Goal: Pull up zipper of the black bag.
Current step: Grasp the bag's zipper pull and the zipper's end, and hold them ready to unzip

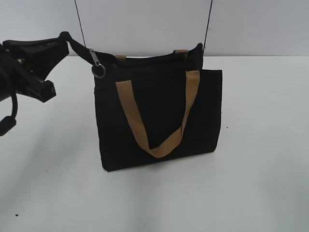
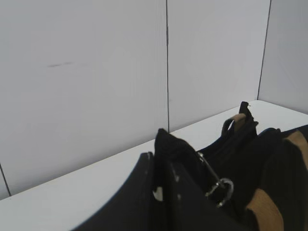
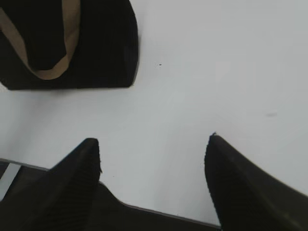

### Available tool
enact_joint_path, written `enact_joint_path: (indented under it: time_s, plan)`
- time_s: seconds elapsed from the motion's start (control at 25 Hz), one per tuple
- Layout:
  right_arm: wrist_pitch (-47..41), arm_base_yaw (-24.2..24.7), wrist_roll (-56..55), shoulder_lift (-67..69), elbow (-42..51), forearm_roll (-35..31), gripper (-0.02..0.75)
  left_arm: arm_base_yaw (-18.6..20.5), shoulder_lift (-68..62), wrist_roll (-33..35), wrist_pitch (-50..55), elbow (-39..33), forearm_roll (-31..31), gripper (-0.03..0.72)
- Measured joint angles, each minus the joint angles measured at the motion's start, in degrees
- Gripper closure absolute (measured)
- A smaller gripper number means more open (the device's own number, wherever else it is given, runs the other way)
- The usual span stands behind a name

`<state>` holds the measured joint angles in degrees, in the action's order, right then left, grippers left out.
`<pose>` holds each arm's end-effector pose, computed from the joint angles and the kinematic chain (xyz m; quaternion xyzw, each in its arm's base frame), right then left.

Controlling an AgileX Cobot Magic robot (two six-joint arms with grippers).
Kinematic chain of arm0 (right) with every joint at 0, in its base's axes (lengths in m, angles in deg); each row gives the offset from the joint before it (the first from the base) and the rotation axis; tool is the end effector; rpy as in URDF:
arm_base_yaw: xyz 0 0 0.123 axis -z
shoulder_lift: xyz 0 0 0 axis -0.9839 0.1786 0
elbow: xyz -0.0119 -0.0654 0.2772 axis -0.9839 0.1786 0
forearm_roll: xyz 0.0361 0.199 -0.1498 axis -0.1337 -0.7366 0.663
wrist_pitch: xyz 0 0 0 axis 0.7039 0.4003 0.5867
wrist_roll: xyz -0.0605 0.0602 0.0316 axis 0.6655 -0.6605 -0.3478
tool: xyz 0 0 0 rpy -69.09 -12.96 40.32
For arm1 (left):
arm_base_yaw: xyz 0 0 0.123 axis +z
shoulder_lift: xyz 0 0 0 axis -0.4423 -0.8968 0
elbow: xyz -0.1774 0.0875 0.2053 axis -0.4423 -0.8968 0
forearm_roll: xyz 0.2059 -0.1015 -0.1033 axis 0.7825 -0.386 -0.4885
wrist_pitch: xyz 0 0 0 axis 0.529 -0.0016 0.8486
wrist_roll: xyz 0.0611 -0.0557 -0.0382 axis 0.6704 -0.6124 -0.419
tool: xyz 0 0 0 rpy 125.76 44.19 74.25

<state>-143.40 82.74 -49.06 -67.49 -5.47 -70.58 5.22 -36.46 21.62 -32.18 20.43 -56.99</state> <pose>-0.0025 0.0266 0.2732 -0.1039 0.8546 0.0827 0.5020 0.2191 -0.1082 0.2433 0.2482 0.6605 -0.1794 0.6856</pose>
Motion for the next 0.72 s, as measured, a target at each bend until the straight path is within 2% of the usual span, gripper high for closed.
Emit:
enact_joint_path:
  time_s: [0.44, 0.6, 0.72]
  plan:
    - [11.52, -1.95, 22.65, 24.55, -1.43, -20.34, 0.216, 0.00, 0.00, 0.00, 0.00, 0.00, 2.40, 0.662]
    - [12.50, -2.25, 27.48, 31.78, -5.23, -24.41, 0.216, 0.00, 0.00, 0.00, 0.00, 0.00, 2.61, 0.662]
    - [13.45, -4.57, 28.63, 36.29, -9.15, -25.06, 0.216, 0.00, 0.00, 0.00, 0.00, 0.00, 2.61, 0.662]
